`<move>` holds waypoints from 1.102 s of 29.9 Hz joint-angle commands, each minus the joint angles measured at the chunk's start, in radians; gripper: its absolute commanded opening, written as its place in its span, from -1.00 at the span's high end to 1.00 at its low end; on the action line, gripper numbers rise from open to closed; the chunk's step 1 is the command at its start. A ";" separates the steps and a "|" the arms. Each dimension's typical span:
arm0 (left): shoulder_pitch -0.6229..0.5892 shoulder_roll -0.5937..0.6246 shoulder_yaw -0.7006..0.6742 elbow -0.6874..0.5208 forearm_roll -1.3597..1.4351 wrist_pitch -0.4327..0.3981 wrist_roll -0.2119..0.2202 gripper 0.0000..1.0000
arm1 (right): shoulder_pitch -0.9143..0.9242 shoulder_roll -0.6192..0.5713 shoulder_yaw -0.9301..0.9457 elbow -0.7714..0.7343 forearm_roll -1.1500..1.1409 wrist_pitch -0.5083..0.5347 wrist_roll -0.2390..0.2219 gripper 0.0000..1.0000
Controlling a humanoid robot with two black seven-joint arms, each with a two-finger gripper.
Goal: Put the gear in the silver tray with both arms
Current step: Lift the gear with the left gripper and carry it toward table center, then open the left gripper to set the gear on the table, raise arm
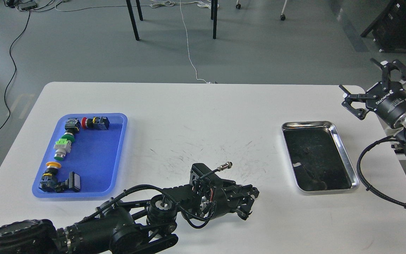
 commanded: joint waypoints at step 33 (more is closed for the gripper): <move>-0.094 0.000 -0.240 0.011 -0.296 0.012 -0.009 -0.95 | 0.000 0.014 -0.005 0.009 0.002 0.002 0.002 -0.96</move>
